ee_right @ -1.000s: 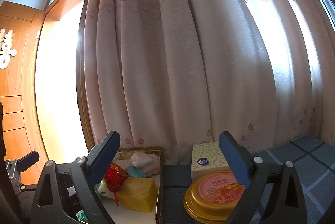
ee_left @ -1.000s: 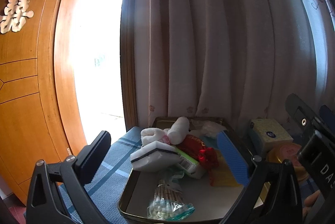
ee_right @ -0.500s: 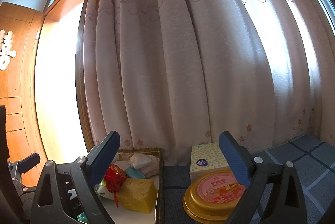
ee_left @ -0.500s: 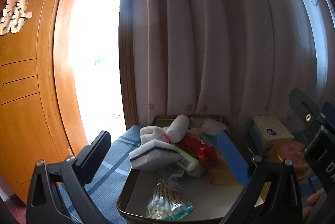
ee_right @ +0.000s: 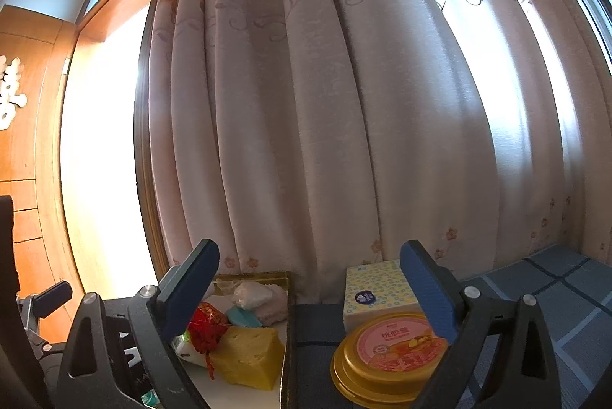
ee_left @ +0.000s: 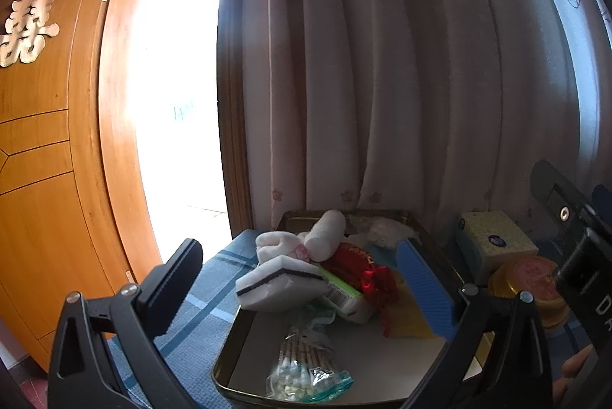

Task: Organize soft objects

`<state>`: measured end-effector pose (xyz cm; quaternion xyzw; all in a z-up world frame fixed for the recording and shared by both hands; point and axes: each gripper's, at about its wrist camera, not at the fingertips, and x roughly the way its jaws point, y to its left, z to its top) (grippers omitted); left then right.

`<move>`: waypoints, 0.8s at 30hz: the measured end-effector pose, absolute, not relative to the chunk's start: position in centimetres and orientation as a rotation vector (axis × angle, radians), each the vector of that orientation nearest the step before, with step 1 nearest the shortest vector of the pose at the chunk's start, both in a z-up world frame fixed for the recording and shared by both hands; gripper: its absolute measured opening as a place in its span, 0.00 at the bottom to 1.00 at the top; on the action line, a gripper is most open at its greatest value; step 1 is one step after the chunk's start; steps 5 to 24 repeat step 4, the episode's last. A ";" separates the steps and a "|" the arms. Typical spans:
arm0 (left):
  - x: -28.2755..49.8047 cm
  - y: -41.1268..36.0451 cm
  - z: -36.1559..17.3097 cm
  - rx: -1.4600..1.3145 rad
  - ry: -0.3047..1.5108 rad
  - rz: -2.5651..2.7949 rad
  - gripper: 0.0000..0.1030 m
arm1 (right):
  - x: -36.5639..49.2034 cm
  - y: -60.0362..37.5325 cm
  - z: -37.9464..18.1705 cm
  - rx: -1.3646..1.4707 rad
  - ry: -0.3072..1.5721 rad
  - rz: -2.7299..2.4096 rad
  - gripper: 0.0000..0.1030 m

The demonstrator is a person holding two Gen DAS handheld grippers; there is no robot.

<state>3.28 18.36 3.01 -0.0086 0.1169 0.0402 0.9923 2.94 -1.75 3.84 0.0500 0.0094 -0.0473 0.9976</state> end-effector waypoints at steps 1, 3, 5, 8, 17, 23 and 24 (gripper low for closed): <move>3.3 18.3 3.0 -0.015 0.234 0.082 1.00 | 3.0 -1.7 3.8 0.099 0.020 -0.095 0.95; 3.3 18.3 3.0 -0.011 0.235 0.082 1.00 | 3.0 -1.7 3.9 0.098 0.020 -0.095 0.95; 3.3 18.4 3.0 -0.011 0.236 0.083 1.00 | 3.0 -1.7 3.9 0.099 0.020 -0.095 0.95; 3.3 18.4 3.0 -0.011 0.236 0.083 1.00 | 3.0 -1.7 3.9 0.099 0.020 -0.095 0.95; 3.3 18.4 3.0 -0.011 0.236 0.083 1.00 | 3.0 -1.7 3.9 0.099 0.020 -0.095 0.95; 3.3 18.4 3.0 -0.011 0.236 0.083 1.00 | 3.0 -1.7 3.9 0.099 0.020 -0.095 0.95; 3.3 18.4 3.0 -0.011 0.236 0.083 1.00 | 3.0 -1.7 3.9 0.099 0.020 -0.095 0.95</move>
